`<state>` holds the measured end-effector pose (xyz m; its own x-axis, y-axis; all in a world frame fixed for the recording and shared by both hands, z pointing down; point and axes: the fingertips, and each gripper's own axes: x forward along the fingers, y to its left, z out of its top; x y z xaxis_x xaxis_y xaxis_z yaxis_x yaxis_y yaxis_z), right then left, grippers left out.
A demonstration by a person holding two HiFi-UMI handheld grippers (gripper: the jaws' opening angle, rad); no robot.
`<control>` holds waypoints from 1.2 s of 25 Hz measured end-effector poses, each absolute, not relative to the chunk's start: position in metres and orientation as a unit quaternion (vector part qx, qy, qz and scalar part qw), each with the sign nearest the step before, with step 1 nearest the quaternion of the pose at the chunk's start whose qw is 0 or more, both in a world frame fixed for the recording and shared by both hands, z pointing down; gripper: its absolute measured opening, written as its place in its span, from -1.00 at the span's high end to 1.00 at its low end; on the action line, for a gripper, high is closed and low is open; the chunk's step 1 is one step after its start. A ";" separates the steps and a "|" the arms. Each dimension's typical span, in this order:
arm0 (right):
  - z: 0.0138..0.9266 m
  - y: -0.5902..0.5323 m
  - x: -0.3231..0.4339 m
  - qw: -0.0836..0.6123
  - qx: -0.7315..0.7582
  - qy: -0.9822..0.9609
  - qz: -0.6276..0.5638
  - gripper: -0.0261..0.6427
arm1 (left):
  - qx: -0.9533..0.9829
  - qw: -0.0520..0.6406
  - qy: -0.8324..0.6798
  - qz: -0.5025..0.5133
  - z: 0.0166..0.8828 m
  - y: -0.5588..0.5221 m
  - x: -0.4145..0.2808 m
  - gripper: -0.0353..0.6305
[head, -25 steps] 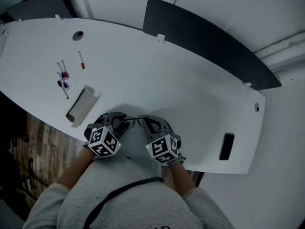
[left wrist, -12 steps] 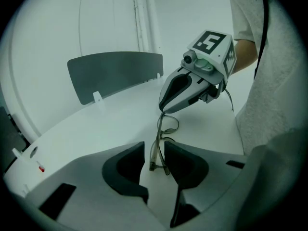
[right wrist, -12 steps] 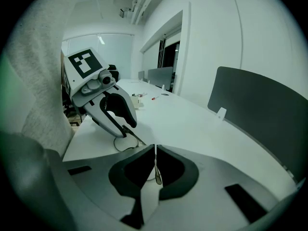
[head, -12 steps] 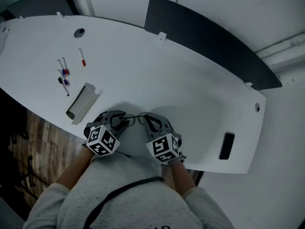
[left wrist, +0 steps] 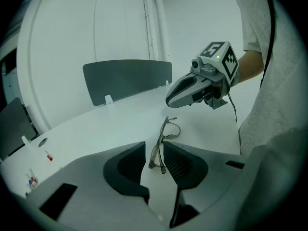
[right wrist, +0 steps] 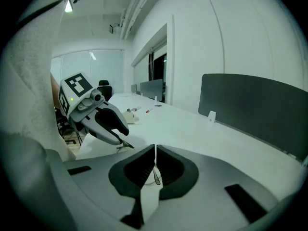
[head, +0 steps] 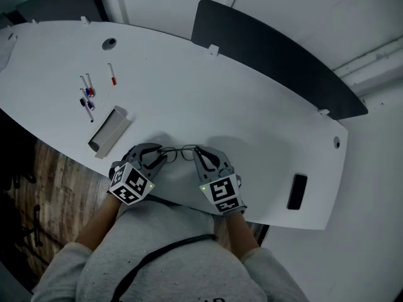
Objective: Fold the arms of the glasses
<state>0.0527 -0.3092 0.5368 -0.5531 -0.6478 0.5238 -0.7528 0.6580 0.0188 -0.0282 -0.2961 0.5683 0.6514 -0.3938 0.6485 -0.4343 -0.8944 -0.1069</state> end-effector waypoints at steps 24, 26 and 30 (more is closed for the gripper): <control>0.509 -0.191 0.054 0.151 0.406 -0.891 0.140 0.85 | 0.919 0.075 -0.313 0.228 0.526 -0.189 -0.047 0.83; 0.501 -0.177 0.049 0.137 0.414 -0.889 0.138 0.85 | 0.921 0.072 -0.313 0.219 0.519 -0.176 -0.052 0.83; 0.486 -0.133 0.030 0.096 0.426 -0.887 0.149 0.85 | 0.925 0.088 -0.314 0.194 0.509 -0.137 -0.066 0.84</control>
<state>0.0303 -0.1332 0.4859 -0.6192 -0.7265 0.2980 -0.7840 0.5933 -0.1825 -0.0659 -0.1370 0.5094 0.7281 -0.5467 0.4135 -0.6147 -0.7877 0.0409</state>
